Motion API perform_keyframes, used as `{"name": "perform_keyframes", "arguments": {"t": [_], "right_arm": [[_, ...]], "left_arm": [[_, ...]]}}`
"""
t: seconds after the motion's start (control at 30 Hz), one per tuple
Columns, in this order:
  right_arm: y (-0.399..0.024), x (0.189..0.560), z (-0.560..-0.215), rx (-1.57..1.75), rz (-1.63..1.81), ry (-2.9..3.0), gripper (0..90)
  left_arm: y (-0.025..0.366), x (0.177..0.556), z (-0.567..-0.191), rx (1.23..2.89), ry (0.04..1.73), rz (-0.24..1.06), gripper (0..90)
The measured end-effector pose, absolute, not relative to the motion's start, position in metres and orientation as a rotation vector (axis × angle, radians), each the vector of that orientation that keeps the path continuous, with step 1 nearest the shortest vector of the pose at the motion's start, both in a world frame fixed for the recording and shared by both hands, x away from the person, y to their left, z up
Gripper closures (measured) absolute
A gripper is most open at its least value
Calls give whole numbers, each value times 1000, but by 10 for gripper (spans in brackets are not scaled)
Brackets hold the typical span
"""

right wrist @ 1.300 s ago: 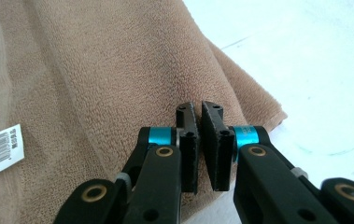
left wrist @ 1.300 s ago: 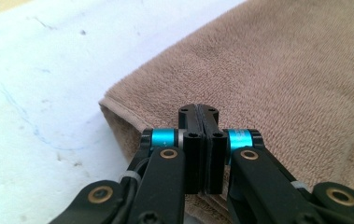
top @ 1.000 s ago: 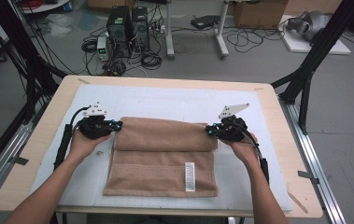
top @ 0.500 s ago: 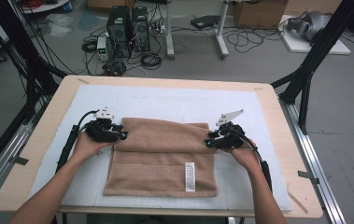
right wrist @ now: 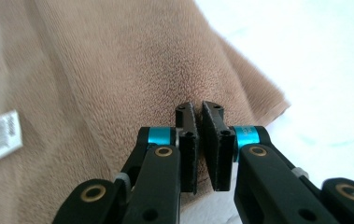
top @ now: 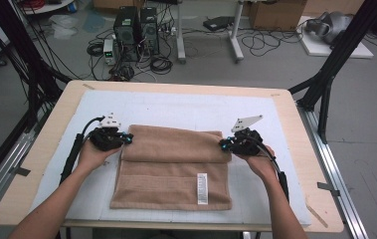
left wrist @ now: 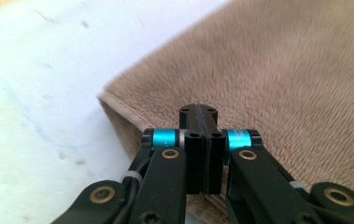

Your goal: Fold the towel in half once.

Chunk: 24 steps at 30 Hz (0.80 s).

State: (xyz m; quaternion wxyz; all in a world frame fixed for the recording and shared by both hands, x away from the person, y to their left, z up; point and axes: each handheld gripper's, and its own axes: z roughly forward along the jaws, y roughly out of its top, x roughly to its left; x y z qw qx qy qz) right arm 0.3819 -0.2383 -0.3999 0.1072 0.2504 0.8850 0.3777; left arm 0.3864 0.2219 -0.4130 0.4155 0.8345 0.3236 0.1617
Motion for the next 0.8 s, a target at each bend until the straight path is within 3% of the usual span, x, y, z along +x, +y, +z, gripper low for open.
{"name": "perform_keyframes", "arguments": {"t": [0.43, 0.53, 0.6, 0.67, 0.7, 0.73, 0.8], "right_arm": [[-238, 386, -388, 740, 1157, 2607, 851], [-235, 397, -383, 742, 1165, 2605, 856], [-233, 418, -365, 765, 1143, 2515, 858], [-231, 456, -345, 896, 1108, 2370, 783], [-231, 472, -338, 980, 1055, 2308, 716], [-232, 482, -336, 1067, 1066, 2261, 660], [-231, 488, -338, 1104, 1116, 2278, 631]], "left_arm": [[226, 384, -401, 2038, 812, 429, 896], [223, 398, -390, 1997, 837, 530, 897], [217, 427, -373, 1917, 895, 646, 896], [207, 461, -357, 1888, 969, 800, 894], [204, 473, -354, 1868, 1034, 821, 812], [203, 480, -352, 1844, 1079, 768, 720], [202, 483, -355, 1874, 1060, 746, 711]]}}
